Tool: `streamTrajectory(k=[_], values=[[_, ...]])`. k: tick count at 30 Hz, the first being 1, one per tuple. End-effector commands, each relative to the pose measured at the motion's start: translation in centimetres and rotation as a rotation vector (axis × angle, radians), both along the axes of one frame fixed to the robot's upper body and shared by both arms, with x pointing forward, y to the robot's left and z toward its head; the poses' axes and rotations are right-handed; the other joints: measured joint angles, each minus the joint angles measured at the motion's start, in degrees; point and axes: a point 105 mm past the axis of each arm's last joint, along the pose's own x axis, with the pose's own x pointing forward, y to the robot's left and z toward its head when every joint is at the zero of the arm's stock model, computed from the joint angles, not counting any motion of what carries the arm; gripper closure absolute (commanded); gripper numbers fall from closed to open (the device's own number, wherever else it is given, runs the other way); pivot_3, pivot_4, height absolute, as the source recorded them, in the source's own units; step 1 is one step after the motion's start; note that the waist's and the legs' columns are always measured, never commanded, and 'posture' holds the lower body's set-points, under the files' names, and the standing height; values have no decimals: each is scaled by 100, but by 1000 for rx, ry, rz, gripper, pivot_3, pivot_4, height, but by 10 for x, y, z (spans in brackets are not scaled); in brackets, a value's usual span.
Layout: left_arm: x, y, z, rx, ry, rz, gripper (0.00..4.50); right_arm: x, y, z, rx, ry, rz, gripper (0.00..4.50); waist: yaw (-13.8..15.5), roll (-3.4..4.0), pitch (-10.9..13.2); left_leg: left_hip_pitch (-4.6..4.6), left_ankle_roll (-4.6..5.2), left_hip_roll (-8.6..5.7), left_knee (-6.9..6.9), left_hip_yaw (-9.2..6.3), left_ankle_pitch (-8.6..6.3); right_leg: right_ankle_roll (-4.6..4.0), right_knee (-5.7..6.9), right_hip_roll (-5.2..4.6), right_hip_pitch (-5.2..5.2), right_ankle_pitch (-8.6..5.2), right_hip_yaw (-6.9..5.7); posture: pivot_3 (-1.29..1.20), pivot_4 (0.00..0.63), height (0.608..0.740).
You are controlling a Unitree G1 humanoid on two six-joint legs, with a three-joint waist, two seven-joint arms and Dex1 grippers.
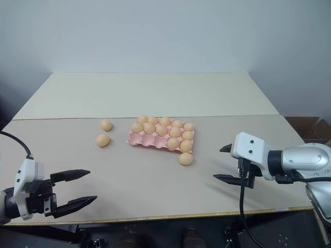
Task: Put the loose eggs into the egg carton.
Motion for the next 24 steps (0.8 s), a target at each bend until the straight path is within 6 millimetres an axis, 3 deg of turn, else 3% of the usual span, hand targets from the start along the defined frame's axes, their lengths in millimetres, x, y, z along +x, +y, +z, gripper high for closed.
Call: streamTrajectory(k=[1,7,12,16,24], values=[[-1,0,8,15,-38,-9,0,1,-2,10,-7,-44,-10,13,5,0,0,-3,1,0,0,0,0,0,-1,0,-1,0,0,0,150,740],[-1,0,8,14,-40,-6,0,6,0,10,0,-61,-8,13,8,0,0,-33,2,-1,-1,1,1,0,-9,2,-22,-1,0,0,150,740],[1,-5,7,7,-47,-10,0,19,26,1,70,-99,19,13,-25,-3,0,-25,2,0,-1,-1,1,0,-5,4,-18,0,0,0,150,740],[2,-8,7,0,-50,-16,0,38,44,-17,99,-129,9,13,-33,-3,0,-25,2,0,0,-2,1,-1,1,4,-19,1,0,0,150,740],[1,-9,8,2,-48,-17,0,55,64,-44,87,-143,40,13,-28,-3,0,-45,3,-4,0,-1,2,-2,-4,4,-29,1,0,0,150,740]])
